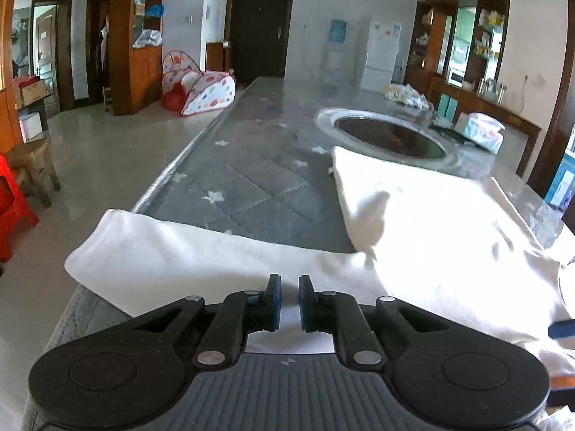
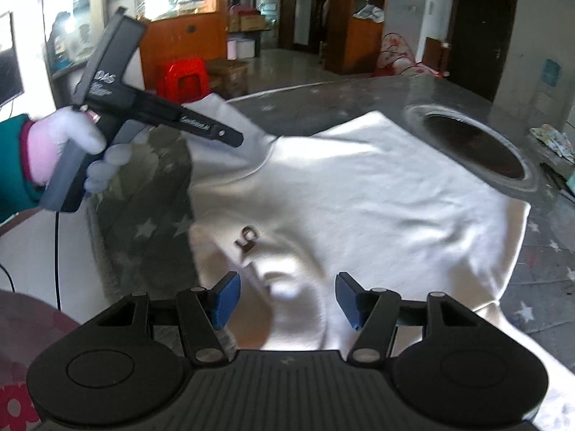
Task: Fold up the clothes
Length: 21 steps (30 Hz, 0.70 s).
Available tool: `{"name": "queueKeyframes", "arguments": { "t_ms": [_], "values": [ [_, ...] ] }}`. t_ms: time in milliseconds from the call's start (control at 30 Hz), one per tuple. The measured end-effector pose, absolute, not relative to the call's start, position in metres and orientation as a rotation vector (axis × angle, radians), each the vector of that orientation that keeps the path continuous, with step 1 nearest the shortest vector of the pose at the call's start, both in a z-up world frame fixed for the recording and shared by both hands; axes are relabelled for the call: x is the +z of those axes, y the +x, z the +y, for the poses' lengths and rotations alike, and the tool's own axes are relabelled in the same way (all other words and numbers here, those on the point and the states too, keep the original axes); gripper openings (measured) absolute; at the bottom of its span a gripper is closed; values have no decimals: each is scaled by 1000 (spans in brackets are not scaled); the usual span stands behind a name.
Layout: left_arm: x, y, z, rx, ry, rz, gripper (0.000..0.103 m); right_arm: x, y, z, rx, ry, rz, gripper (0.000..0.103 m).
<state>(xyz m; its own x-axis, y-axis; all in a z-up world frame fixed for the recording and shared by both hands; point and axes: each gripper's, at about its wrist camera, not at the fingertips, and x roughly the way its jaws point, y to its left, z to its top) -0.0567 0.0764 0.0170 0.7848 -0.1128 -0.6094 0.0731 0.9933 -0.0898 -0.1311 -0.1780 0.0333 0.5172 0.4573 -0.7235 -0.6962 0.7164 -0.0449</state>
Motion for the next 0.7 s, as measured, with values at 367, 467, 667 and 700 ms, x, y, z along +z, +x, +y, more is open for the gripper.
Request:
{"name": "queueKeyframes", "arguments": {
  "t_ms": [367,467,667,700],
  "values": [
    [33,-48,84,-110,-123,643,12,45,-128,-187,689,-326,718,60],
    [30,-41,67,-155,-102,648,12,49,-124,-196,651,-296,710,60],
    [13,-38,59,-130,-43,669,13,46,-125,-211,608,-270,734,60],
    [14,-39,60,-116,-27,670,13,45,-126,-213,607,-273,737,60]
  ]
}}
